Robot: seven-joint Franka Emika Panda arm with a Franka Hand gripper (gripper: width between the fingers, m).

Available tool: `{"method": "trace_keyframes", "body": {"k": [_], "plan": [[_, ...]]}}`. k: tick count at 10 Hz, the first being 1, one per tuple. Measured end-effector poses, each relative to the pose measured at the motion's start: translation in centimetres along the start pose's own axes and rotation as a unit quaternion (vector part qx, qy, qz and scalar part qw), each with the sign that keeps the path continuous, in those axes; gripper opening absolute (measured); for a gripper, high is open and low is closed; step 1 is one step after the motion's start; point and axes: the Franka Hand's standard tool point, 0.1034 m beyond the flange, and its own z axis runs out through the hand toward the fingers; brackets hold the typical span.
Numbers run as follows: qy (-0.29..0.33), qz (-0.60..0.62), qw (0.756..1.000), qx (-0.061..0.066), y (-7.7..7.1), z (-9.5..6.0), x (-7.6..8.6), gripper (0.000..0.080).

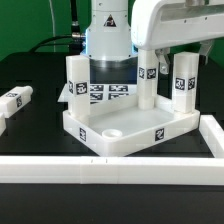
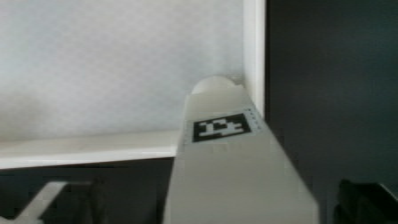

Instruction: Assemble desk

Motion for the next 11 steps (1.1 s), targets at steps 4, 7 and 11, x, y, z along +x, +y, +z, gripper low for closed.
{"method": "trace_keyframes", "body": {"k": [4, 7, 11], "plan": [[0.0, 0.014, 1.0, 0.0, 0.03, 0.0, 0.0, 0.0288], [0.0, 0.11, 0.994, 0.001, 0.0, 0.01, 0.0, 0.0288], [-0.001, 0.287, 0.958, 0.005, 0.2, 0.0, 0.0, 0.0291]]}}
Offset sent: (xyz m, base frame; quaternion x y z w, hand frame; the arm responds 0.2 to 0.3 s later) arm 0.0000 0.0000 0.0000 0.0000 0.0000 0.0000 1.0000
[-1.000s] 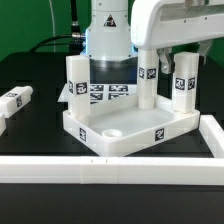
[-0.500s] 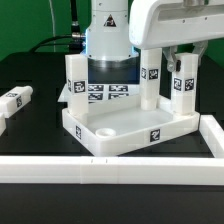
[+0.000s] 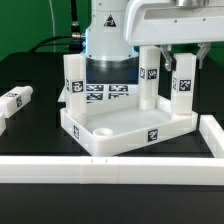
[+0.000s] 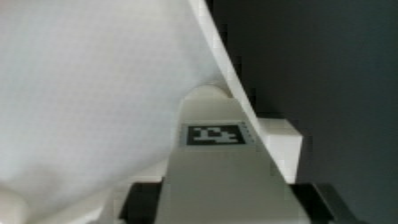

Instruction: Assemble desk

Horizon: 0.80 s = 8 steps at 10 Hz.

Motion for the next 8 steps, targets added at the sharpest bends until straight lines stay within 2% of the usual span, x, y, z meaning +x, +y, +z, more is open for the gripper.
{"method": "trace_keyframes", "body": {"k": [3, 6, 7, 8], "plan": [[-0.009, 0.176, 0.984, -0.001, -0.22, 0.17, -0.46, 0.0291], [-0.013, 0.338, 0.941, 0.006, -0.32, 0.23, -0.46, 0.0291], [-0.016, 0.371, 0.928, 0.012, -0.25, 0.22, -0.43, 0.0291], [-0.016, 0.389, 0.921, 0.012, -0.32, 0.24, -0.46, 0.0291]]}}
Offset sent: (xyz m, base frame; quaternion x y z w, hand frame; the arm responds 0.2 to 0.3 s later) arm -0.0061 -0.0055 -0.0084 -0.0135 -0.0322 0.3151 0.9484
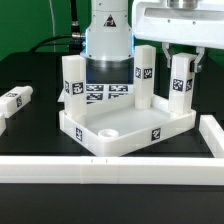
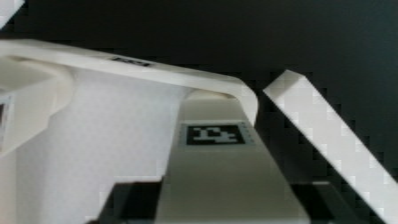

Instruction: Assemble desk

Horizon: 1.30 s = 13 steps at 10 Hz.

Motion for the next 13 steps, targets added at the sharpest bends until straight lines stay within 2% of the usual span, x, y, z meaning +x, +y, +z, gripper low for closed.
{"method": "trace_keyframes", "body": {"k": [1, 2, 3, 4, 6, 8, 11, 12, 13], "plan": [[0.0, -0.004, 1.0, 0.0, 0.0, 0.0, 0.0, 0.0339], [0.0, -0.007, 1.0, 0.0, 0.0, 0.01, -0.01, 0.0339], [0.0, -0.023, 1.0, 0.0, -0.01, 0.01, -0.03, 0.0521], [0.001, -0.054, 0.999, -0.001, -0.04, 0.03, -0.14, 0.0622], [0.004, -0.163, 0.987, -0.003, -0.09, -0.08, -0.13, 0.0641], [0.004, -0.216, 0.976, -0.004, -0.05, -0.04, -0.1, 0.0648], [0.005, -0.355, 0.935, -0.006, -0.02, -0.1, 0.0, 0.0648], [0.007, -0.407, 0.913, -0.012, 0.0, -0.12, 0.02, 0.0648], [0.01, -0.428, 0.904, -0.017, -0.06, -0.16, 0.01, 0.0648]]}}
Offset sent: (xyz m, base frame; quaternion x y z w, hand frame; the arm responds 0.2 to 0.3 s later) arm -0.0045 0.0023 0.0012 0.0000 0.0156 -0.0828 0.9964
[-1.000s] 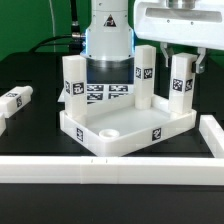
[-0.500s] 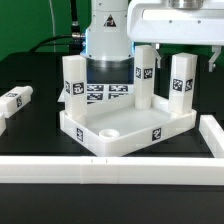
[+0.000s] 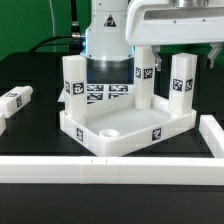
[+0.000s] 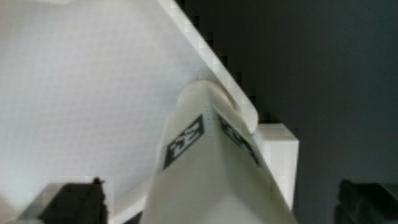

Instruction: Assemble desk

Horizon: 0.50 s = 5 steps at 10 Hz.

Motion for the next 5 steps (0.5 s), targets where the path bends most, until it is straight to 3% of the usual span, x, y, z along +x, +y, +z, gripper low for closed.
{"method": "trace_keyframes", "body": {"k": [2, 5], "plan": [[0.0, -0.121, 0.993, -0.014, 0.08, -0.11, 0.1, 0.0648], [-0.003, -0.219, 0.976, -0.018, 0.17, -0.02, 0.03, 0.0648]]}}
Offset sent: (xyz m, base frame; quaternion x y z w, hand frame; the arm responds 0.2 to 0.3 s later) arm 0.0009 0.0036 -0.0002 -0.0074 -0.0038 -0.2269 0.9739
